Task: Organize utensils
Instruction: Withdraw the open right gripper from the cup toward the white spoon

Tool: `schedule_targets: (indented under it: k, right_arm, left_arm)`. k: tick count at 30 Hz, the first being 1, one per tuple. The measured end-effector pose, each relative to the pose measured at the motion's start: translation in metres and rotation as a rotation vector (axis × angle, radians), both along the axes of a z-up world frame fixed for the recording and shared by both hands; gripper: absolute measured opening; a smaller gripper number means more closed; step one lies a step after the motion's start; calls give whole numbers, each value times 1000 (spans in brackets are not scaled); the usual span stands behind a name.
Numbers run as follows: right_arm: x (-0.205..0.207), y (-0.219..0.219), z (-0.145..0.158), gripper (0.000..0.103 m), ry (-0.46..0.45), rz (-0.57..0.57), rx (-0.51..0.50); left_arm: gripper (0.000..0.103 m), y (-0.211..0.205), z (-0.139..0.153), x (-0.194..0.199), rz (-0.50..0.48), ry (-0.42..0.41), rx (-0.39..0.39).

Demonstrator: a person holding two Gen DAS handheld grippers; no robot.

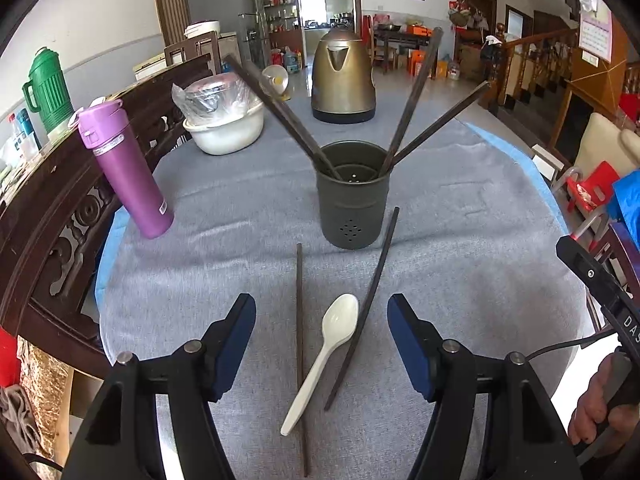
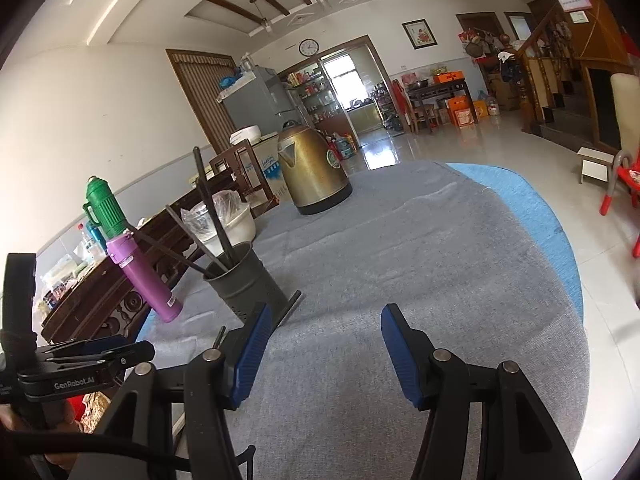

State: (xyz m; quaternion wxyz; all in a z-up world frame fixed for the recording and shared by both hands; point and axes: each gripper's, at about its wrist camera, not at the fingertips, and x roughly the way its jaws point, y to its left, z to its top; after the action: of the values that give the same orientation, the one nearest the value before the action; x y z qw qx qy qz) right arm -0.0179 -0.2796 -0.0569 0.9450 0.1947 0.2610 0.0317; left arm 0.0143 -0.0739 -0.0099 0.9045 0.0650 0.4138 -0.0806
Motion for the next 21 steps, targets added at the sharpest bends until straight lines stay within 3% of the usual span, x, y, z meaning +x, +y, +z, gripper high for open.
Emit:
schedule_targets:
  k: [21]
  right_arm:
    - [-2, 131, 16, 61, 49, 269, -188]
  left_arm:
    - [70, 118, -22, -21, 174, -22, -204]
